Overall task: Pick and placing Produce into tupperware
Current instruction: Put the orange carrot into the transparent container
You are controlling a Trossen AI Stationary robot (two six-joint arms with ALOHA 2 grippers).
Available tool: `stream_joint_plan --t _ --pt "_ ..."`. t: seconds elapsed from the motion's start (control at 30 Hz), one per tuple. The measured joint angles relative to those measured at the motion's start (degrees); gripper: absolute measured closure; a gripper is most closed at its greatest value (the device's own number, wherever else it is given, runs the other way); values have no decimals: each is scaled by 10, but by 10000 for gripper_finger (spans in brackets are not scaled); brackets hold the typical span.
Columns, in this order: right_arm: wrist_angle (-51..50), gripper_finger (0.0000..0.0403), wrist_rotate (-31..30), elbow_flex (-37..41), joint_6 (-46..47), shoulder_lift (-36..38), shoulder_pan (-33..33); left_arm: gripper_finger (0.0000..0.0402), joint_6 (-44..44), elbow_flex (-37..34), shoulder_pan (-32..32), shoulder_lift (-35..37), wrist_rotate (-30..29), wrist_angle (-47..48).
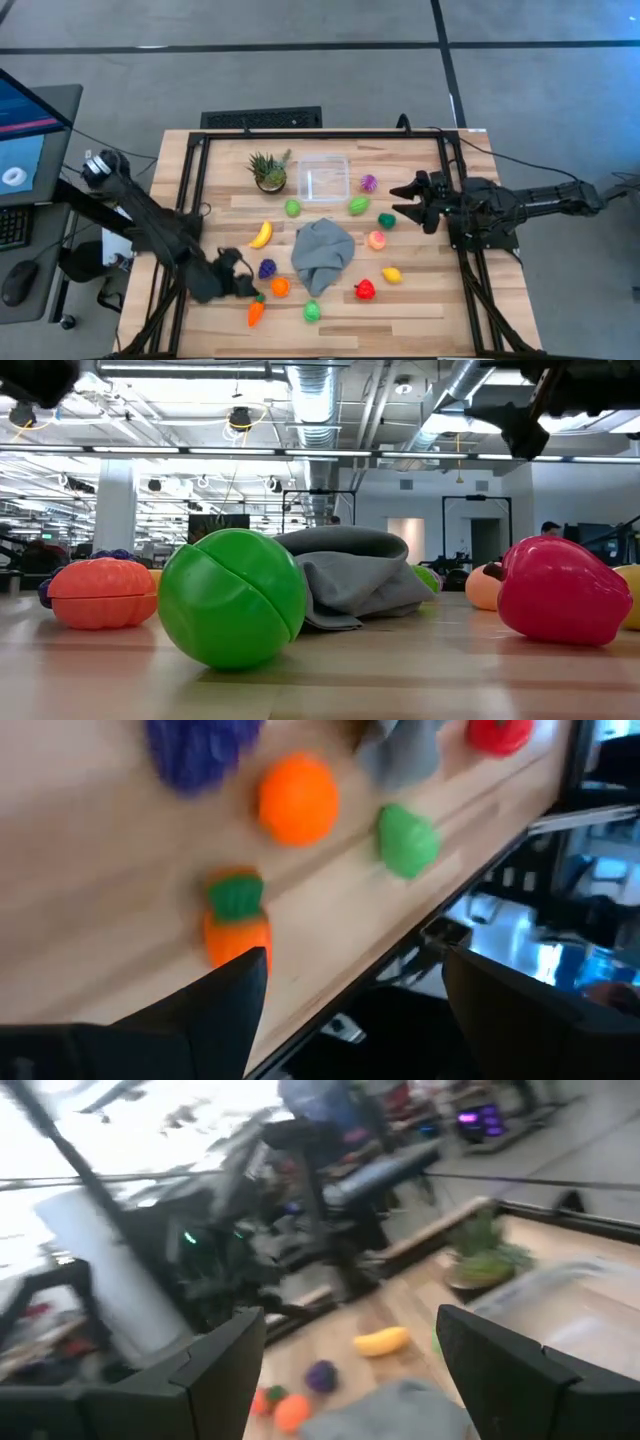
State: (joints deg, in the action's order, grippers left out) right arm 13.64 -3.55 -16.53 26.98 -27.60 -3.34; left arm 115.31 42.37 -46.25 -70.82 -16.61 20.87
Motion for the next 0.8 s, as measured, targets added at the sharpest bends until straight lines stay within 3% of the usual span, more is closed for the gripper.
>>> stream_joint_plan --t 0.17,0.33,0.53,0.8 --pt "1 85 76 0 8 53 5 131 12 116 -14 -161 91 50" --pt "-5 85 82 0 1 118 5 136 -12 248 -14 -260 82 191" --pt "-30 85 78 0 -1 159 12 136 -3 343 -14 -312 54 377" --pt "-35 85 77 0 0 164 3 136 11 346 -14 -315 69 404"
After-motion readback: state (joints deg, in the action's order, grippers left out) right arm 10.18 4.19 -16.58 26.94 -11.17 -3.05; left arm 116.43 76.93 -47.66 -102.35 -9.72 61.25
